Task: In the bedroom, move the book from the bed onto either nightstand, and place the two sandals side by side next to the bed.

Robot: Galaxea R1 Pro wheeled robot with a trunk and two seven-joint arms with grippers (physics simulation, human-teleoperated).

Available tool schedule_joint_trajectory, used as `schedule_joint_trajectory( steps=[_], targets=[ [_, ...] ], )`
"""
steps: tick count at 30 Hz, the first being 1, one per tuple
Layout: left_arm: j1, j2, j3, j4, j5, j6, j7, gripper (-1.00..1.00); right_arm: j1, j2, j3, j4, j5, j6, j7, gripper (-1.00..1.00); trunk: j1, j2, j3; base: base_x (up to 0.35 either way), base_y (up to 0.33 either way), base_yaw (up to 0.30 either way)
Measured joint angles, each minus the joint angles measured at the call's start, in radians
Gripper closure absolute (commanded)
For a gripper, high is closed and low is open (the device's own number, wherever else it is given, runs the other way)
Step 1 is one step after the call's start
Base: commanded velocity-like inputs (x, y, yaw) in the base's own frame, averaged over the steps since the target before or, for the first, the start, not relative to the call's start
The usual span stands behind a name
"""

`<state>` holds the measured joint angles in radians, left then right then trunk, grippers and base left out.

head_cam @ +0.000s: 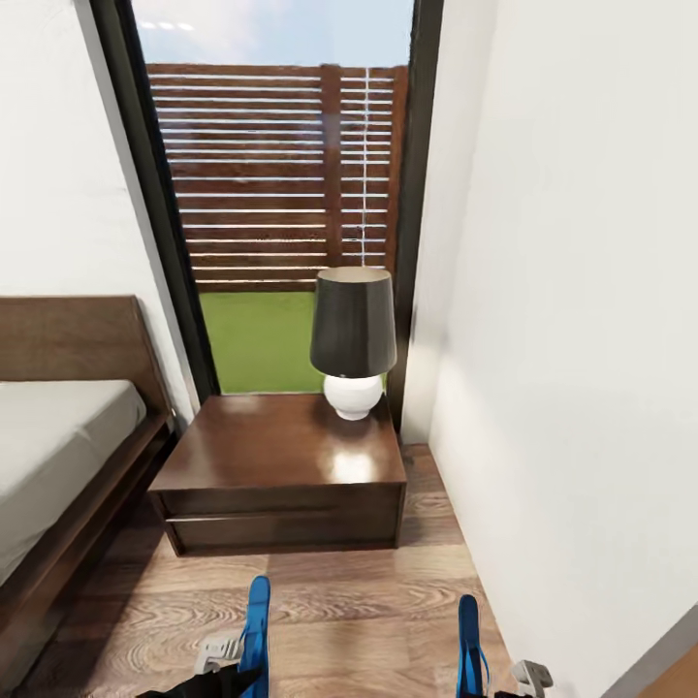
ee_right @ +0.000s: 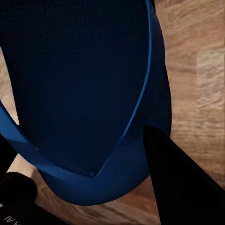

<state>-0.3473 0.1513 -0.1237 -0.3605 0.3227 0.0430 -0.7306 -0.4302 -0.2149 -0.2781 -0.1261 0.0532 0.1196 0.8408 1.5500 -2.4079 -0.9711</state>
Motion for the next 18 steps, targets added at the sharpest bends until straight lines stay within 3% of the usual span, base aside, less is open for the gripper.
schedule_joint_trajectory(
  steps=[18],
  targets=[
    [0.0,0.0,0.0,0.0,0.0,0.0,0.0,1.0,0.0,0.0,0.0,-0.001,0.0,0.0,0.0,1.0,0.0,0.0,0.0,0.0,0.0,0.292]
  ],
)
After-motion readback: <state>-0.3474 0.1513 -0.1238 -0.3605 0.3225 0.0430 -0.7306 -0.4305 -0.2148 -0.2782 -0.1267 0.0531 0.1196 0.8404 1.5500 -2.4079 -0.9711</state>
